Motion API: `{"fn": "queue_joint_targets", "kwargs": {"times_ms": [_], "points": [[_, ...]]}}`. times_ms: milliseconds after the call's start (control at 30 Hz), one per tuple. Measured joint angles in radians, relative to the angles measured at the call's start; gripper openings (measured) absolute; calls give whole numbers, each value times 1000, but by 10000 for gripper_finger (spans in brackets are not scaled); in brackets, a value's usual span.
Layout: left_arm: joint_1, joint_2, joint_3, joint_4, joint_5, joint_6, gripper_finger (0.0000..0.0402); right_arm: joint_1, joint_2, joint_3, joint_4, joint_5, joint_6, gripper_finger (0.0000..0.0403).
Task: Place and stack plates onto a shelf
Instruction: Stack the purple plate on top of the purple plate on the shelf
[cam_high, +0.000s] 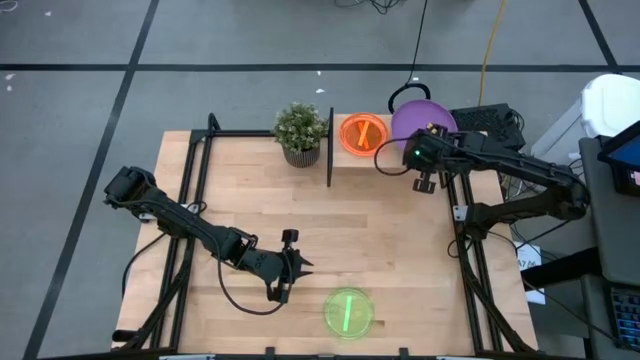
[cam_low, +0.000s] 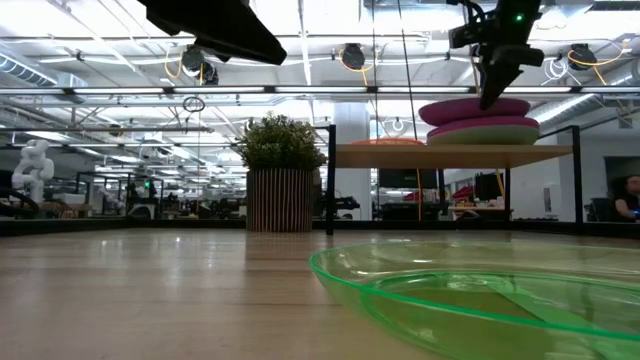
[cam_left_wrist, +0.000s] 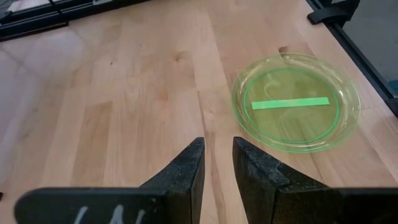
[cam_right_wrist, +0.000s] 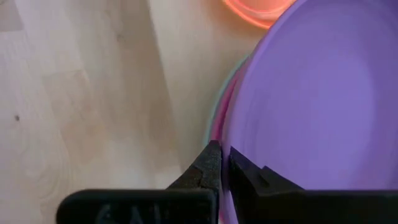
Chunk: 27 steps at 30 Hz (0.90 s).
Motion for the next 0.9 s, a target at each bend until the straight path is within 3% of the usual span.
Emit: {"fn": "queue_joint_targets", "kwargs": {"times_ms": [267,367,633,900], "points": [[0,0,0,7,0,0,90,-96,0,0,14,-8,-22,4],[0,0,0,7,0,1,90,-124,0,0,13,-57,-37,4],[0,0,0,6,0,1,90,-138,0,0,14,-83,-39,6],[0,0,0,6,0,1,90,-138,0,0,35,-80,-24,76]]}}
